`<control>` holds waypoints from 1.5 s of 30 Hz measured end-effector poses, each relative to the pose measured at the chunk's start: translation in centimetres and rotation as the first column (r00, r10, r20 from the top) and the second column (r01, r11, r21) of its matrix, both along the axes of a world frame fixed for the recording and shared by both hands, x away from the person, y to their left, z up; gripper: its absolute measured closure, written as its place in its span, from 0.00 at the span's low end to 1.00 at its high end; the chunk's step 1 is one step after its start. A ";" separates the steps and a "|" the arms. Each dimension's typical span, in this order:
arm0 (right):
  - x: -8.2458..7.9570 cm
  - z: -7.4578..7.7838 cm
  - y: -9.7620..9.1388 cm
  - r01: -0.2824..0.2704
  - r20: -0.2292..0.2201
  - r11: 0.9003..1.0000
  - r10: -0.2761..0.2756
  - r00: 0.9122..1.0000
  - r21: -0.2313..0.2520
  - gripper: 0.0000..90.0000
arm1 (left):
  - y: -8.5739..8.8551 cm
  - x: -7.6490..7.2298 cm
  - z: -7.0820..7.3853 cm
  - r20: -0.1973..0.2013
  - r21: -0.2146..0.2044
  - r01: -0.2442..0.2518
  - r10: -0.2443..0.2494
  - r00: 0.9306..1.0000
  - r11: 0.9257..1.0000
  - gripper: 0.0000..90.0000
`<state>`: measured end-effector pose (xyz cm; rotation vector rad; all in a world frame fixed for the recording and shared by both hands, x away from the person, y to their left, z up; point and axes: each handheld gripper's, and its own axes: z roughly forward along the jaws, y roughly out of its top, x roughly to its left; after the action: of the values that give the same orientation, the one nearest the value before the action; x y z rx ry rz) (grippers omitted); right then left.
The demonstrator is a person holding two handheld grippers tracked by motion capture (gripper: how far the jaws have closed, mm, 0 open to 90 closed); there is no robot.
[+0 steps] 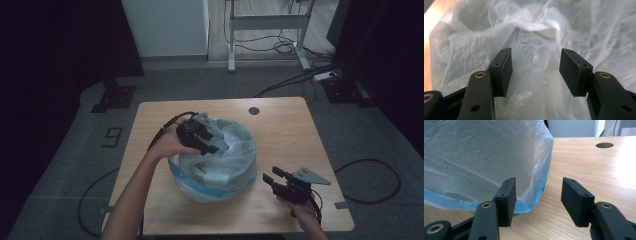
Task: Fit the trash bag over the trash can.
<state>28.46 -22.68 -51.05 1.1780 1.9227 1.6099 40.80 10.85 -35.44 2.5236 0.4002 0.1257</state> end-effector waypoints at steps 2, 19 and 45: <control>0.0 0.0 -0.1 0.003 0.000 1.000 -0.003 1.000 0.001 0.50 | -0.2 0.2 -0.3 -0.003 0.022 -0.005 0.006 1.000 1.000 0.48; 0.0 0.1 -0.9 0.020 0.005 1.000 -0.020 1.000 0.011 0.49 | -0.1 -0.8 -0.6 0.058 0.021 -0.031 0.030 0.998 0.999 0.38; -0.2 -0.7 -0.7 0.032 -0.003 0.999 -0.032 0.999 -0.031 0.49 | 13.0 -11.2 -2.4 0.166 -0.510 -0.096 0.207 0.964 0.855 0.30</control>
<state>28.23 -23.41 -51.73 1.1941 1.9140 1.5575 29.56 23.82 -37.79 1.9398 0.4756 0.3131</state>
